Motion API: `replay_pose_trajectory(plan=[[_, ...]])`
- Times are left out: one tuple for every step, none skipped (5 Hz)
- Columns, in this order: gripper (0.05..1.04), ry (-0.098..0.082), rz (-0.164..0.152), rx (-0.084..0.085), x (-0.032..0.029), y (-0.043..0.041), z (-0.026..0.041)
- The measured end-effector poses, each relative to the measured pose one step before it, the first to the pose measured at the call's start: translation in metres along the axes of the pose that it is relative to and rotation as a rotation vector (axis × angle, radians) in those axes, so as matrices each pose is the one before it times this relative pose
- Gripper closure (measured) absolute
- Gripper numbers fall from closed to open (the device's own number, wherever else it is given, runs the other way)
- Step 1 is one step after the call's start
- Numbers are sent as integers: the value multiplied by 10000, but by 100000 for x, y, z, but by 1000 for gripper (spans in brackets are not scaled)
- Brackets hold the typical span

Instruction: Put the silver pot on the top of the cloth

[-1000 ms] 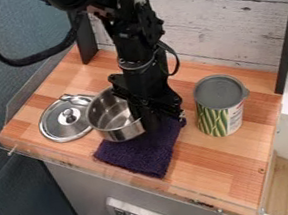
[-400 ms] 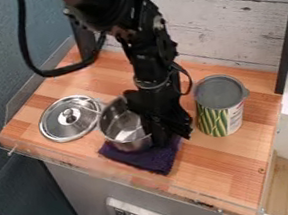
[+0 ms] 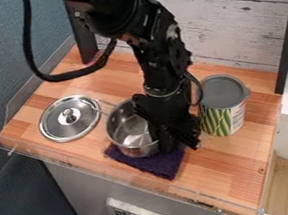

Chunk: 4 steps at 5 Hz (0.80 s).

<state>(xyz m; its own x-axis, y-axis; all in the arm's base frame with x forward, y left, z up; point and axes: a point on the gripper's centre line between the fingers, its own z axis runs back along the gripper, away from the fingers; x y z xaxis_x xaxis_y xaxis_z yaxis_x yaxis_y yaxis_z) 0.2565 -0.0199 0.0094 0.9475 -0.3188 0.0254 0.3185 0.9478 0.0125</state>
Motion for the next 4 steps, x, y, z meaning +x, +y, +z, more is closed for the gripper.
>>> replay_pose_trajectory(plan=[[883, 118, 65, -101, -216, -129, -63], [642, -206, 286, -4, -97, 51, 992], [329, -683, 140, 183, 148, 525, 2956], [90, -148, 255, -244, -375, 353, 1368]])
